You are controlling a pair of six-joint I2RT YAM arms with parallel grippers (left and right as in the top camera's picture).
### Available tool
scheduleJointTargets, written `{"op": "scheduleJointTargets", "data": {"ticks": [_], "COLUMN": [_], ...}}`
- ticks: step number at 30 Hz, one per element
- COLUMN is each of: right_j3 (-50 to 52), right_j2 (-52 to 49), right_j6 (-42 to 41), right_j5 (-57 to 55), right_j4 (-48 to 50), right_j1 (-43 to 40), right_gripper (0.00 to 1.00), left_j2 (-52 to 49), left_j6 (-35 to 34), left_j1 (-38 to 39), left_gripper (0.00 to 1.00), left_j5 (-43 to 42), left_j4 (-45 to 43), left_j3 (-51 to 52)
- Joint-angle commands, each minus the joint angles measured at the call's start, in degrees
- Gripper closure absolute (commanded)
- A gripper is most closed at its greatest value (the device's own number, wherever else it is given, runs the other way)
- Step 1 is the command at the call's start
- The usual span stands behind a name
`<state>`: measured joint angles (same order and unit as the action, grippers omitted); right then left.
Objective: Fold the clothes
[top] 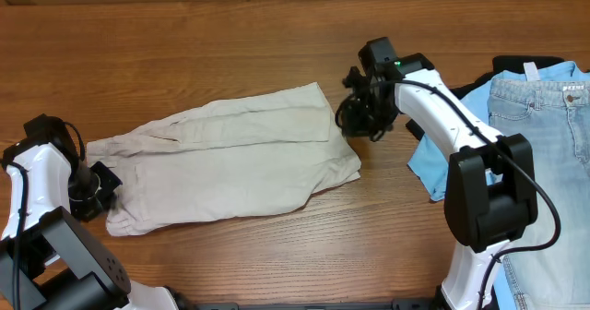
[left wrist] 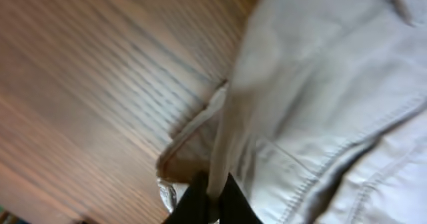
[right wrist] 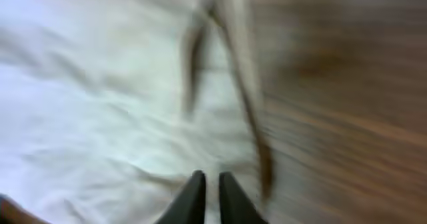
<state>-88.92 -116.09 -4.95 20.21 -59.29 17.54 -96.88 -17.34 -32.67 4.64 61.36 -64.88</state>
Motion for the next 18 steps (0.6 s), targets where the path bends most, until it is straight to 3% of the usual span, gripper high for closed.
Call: {"op": "scheduleJointTargets", "data": {"ticks": [1,11,15,18], "right_j3": [-1.05,-1.05,-1.05,-1.05], "right_j2": [-0.07,-7.37,-8.15,-8.15], "right_j6": [-6.60,-16.85,-23.23,-23.74], "right_j5": [6.47,10.12,5.75,-1.05], "right_j4": [2.54,4.74,11.93,25.05], "right_j1": [1.64,8.50,10.75,10.23], "right_gripper": [0.96,0.96,0.96,0.96], "left_j2": [-0.50,-0.50,-0.50,-0.50], "left_j6": [4.94,10.99,10.97,10.95], "left_j1": [0.02,0.22,0.22,0.22], "left_gripper": [0.96,0.96,0.81,0.64], "left_j5": [-7.43,-18.05,-17.11,-16.44], "left_j4": [0.48,5.77,6.23,6.32], "left_j3": [-2.91,-11.45,-11.56,-11.56]}}
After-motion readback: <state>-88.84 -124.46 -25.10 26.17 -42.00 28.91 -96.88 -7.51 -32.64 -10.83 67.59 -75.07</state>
